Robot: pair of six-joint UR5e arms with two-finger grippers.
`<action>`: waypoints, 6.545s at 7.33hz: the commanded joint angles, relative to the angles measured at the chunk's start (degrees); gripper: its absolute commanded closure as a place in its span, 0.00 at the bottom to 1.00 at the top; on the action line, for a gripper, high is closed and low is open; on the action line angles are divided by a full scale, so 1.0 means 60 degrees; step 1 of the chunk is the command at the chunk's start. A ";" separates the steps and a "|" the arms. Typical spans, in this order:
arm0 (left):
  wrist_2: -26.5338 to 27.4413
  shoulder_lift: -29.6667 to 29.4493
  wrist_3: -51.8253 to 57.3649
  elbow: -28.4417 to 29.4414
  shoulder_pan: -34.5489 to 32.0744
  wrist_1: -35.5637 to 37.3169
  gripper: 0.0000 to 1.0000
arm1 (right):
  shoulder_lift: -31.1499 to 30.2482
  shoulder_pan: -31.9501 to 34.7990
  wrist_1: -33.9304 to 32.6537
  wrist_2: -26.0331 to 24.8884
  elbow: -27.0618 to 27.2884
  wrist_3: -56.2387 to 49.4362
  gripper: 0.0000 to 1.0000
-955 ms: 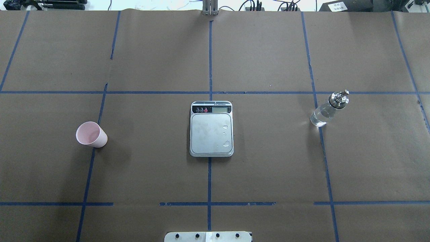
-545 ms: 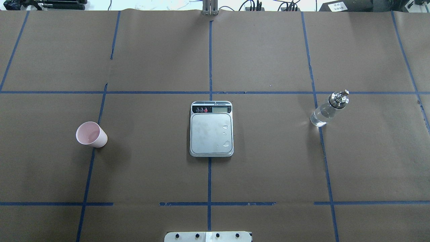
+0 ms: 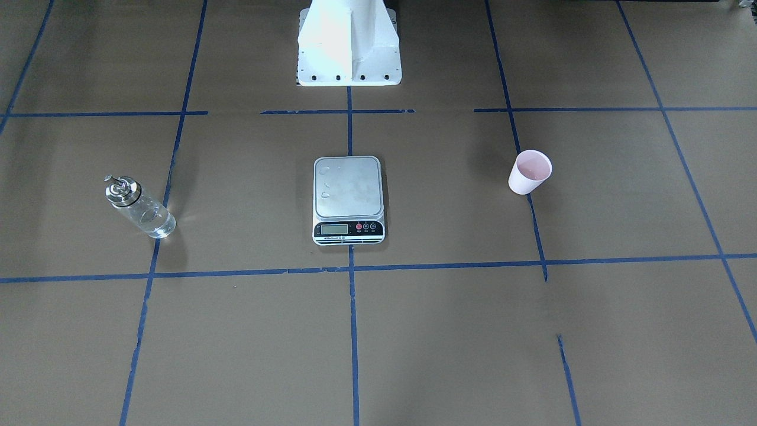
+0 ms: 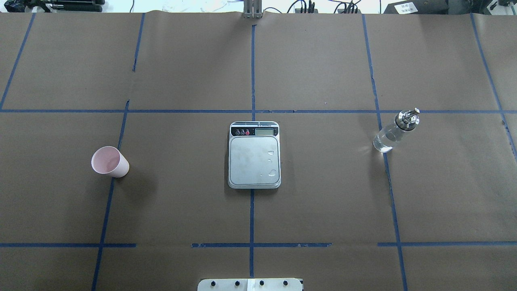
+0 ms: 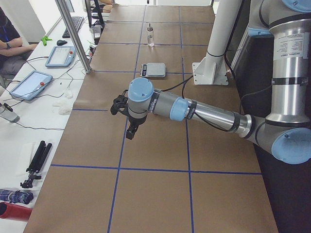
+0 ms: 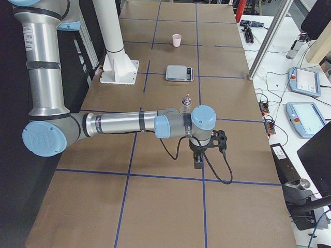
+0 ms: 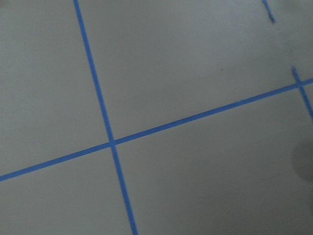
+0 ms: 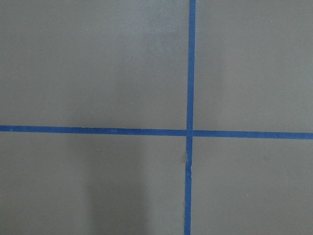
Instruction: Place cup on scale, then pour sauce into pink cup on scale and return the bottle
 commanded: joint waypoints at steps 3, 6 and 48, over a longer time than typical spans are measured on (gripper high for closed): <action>-0.0618 -0.0220 -0.4083 -0.0112 0.1543 -0.1679 0.00 | 0.0040 -0.0015 -0.0015 0.0035 0.0185 -0.0002 0.00; 0.2411 -0.0234 -0.8877 -0.0462 0.4026 -0.3484 0.00 | 0.0026 -0.0030 -0.0014 0.0035 0.0142 0.0027 0.00; 0.7902 -0.8115 -1.8036 0.2349 1.0644 0.0232 0.00 | -0.1615 -0.4581 -0.0073 -0.0854 0.7580 0.9118 0.00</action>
